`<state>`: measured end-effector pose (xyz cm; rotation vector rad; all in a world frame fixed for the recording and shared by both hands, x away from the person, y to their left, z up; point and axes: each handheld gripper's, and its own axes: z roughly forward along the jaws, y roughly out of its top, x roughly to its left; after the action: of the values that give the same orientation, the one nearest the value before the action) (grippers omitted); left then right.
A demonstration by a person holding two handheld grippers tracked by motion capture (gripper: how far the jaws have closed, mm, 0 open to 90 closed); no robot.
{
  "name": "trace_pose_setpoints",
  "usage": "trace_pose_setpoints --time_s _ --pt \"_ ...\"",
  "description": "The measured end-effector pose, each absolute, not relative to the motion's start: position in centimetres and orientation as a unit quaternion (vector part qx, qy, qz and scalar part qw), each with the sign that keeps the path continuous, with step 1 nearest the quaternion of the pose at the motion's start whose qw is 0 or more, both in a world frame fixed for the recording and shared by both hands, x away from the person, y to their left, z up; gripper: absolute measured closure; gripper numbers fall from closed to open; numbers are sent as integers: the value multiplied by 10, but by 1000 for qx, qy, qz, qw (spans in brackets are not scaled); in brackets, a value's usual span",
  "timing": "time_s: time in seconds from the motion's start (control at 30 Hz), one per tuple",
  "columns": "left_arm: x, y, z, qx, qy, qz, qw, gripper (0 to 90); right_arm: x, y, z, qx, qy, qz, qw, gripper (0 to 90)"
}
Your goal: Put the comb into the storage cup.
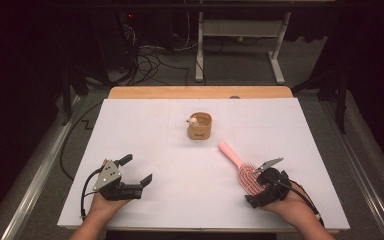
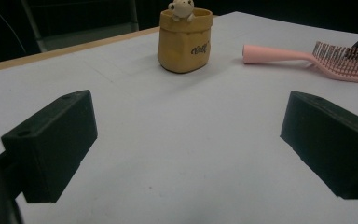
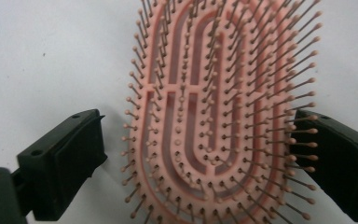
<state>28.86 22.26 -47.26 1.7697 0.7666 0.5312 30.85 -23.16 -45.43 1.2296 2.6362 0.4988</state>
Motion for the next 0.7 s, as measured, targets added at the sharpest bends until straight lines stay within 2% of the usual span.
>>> trace_pose_setpoints --time_s 0.27,0.7 --pt "289 222 -474 745 325 218 540 43 321 -226 -445 408 902 126 64 4" --pt "289 224 -472 740 324 223 546 44 345 -212 -439 403 911 76 43 17"
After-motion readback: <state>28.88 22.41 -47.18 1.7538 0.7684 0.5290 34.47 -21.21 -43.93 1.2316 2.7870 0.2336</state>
